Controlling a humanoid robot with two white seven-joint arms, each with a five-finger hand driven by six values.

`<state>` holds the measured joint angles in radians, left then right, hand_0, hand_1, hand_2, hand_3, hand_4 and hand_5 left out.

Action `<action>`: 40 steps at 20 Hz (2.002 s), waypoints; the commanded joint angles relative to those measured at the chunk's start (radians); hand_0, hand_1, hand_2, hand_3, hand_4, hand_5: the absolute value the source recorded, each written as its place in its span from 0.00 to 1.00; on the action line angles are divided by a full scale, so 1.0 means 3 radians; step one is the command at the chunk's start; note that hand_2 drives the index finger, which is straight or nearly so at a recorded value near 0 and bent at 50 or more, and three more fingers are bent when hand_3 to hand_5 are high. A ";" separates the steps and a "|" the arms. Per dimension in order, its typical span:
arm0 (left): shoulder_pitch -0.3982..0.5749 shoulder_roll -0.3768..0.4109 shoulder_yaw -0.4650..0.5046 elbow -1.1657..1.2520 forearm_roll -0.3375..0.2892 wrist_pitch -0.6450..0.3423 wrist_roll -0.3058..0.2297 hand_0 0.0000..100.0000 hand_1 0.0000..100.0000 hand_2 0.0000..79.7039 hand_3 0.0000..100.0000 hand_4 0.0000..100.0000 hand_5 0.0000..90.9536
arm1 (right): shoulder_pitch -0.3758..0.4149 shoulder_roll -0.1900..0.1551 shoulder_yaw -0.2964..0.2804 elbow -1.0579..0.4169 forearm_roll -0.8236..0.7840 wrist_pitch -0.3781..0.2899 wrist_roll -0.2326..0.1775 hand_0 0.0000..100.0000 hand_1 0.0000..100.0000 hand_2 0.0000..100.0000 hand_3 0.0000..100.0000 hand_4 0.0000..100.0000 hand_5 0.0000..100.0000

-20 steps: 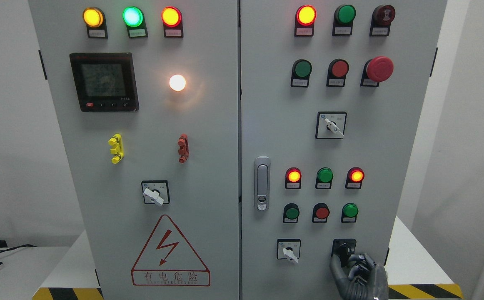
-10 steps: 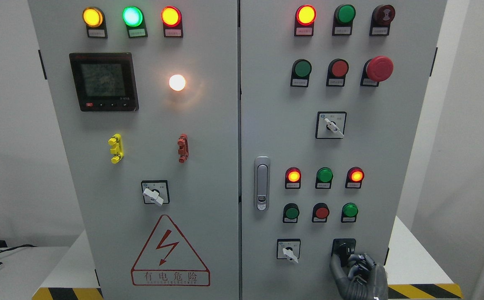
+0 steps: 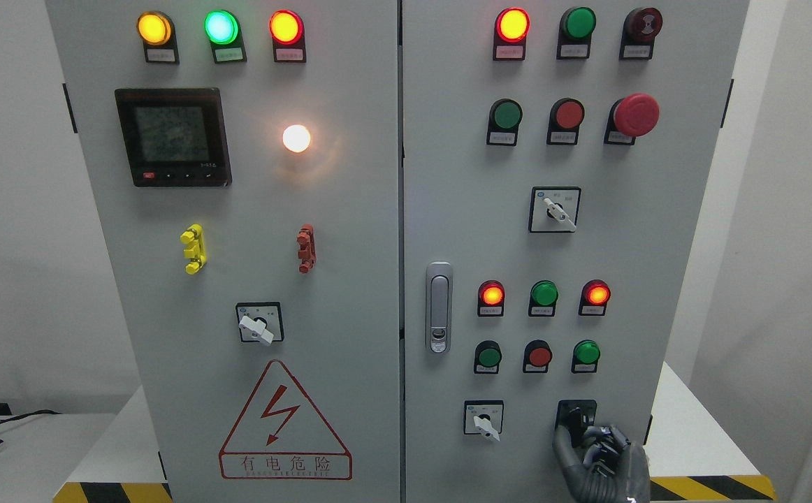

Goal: Trip black knob to open circuit

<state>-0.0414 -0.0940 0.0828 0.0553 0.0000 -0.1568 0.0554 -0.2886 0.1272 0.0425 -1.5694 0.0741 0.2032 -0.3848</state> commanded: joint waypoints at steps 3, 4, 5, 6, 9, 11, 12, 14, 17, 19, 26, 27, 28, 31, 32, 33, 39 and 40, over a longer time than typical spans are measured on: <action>0.0000 0.0001 0.0000 0.0000 -0.0102 0.0001 -0.0001 0.12 0.39 0.00 0.00 0.00 0.00 | -0.0014 0.0000 -0.0004 0.0000 -0.0048 -0.0003 0.0030 0.42 0.86 0.62 1.00 0.93 0.99; 0.0000 0.0001 0.0000 0.0005 -0.0102 0.0001 -0.0001 0.12 0.39 0.00 0.00 0.00 0.00 | -0.0015 0.0000 -0.0004 0.0000 -0.0068 -0.0003 0.0030 0.42 0.86 0.62 1.00 0.93 0.99; 0.0000 0.0001 0.0000 0.0000 -0.0102 0.0001 -0.0001 0.12 0.39 0.00 0.00 0.00 0.00 | -0.0015 0.0000 0.0002 0.0000 -0.0088 0.0003 0.0030 0.42 0.86 0.62 1.00 0.93 0.99; 0.0000 0.0001 0.0000 0.0000 -0.0102 0.0001 -0.0001 0.12 0.39 0.00 0.00 0.00 0.00 | -0.0015 0.0000 0.0002 0.0000 -0.0109 0.0003 0.0030 0.42 0.86 0.62 1.00 0.93 0.99; 0.0000 0.0001 0.0000 0.0000 -0.0102 0.0001 -0.0001 0.12 0.39 0.00 0.00 0.00 0.00 | -0.0015 0.0000 0.0002 -0.0010 -0.0109 0.0003 0.0030 0.42 0.86 0.62 1.00 0.93 0.99; 0.0000 0.0001 0.0000 0.0000 -0.0102 0.0001 -0.0001 0.12 0.39 0.00 0.00 0.00 0.00 | -0.0025 0.0000 0.0002 0.0000 -0.0114 0.0003 0.0030 0.42 0.87 0.62 1.00 0.93 0.99; 0.0000 0.0001 0.0000 0.0000 -0.0102 0.0001 -0.0001 0.12 0.39 0.00 0.00 0.00 0.00 | -0.0025 0.0000 0.0002 -0.0010 -0.0114 0.0003 0.0030 0.42 0.87 0.62 1.00 0.93 0.99; 0.0000 -0.0004 0.0000 0.0000 -0.0102 0.0001 -0.0001 0.12 0.39 0.00 0.00 0.00 0.00 | -0.0015 0.0000 0.0002 -0.0010 -0.0130 0.0003 0.0030 0.42 0.87 0.62 1.00 0.93 0.99; 0.0000 -0.0004 0.0000 0.0000 -0.0102 0.0001 -0.0001 0.12 0.39 0.00 0.00 0.00 0.00 | -0.0025 0.0000 0.0002 -0.0010 -0.0130 0.0003 0.0030 0.42 0.87 0.62 1.00 0.93 0.99; 0.0000 0.0001 0.0000 0.0000 -0.0102 0.0001 -0.0001 0.12 0.39 0.00 0.00 0.00 0.00 | -0.0025 0.0000 0.0002 -0.0010 -0.0130 0.0003 0.0035 0.42 0.87 0.62 1.00 0.93 0.99; 0.0000 0.0001 0.0000 0.0000 -0.0102 0.0001 -0.0001 0.12 0.39 0.00 0.00 0.00 0.00 | -0.0050 0.0000 0.0007 -0.0010 -0.0236 0.0003 0.0035 0.43 0.87 0.62 1.00 0.93 0.99; 0.0000 0.0001 0.0000 0.0000 -0.0102 0.0001 -0.0001 0.12 0.39 0.00 0.00 0.00 0.00 | -0.0050 0.0000 0.0007 -0.0010 -0.0262 0.0008 0.0035 0.43 0.87 0.63 1.00 0.93 0.99; 0.0000 0.0001 0.0000 0.0000 -0.0102 0.0001 -0.0001 0.12 0.39 0.00 0.00 0.00 0.00 | -0.0050 0.0000 0.0007 -0.0010 -0.0268 0.0018 0.0035 0.43 0.87 0.63 1.00 0.93 0.99; 0.0000 0.0001 0.0000 0.0005 -0.0102 0.0001 -0.0001 0.12 0.39 0.00 0.00 0.00 0.00 | -0.0050 0.0000 0.0007 -0.0010 -0.0273 0.0023 0.0035 0.43 0.87 0.63 1.00 0.93 0.99; 0.0000 0.0001 0.0000 0.0000 -0.0102 0.0001 -0.0001 0.12 0.39 0.00 0.00 0.00 0.00 | -0.0050 0.0000 0.0007 -0.0010 -0.0273 0.0023 0.0040 0.43 0.87 0.63 1.00 0.93 0.99; 0.0000 -0.0004 0.0000 0.0000 -0.0102 0.0001 -0.0001 0.12 0.39 0.00 0.00 0.00 0.00 | -0.0050 0.0000 0.0007 -0.0010 -0.0273 0.0023 0.0040 0.43 0.87 0.63 1.00 0.93 0.99; 0.0000 0.0001 0.0000 0.0000 -0.0102 0.0001 -0.0001 0.12 0.39 0.00 0.00 0.00 0.00 | -0.0050 0.0000 0.0007 -0.0010 -0.0278 0.0023 0.0153 0.43 0.87 0.63 1.00 0.93 0.99; 0.0000 0.0001 0.0000 0.0000 -0.0102 0.0001 -0.0001 0.12 0.39 0.00 0.00 0.00 0.00 | -0.0050 0.0000 0.0007 -0.0010 -0.0278 0.0023 0.0153 0.43 0.87 0.63 1.00 0.93 0.99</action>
<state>-0.0414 -0.0941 0.0828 0.0553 0.0000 -0.1568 0.0554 -0.3032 0.1273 0.0441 -1.5719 0.0014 0.2109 -0.3742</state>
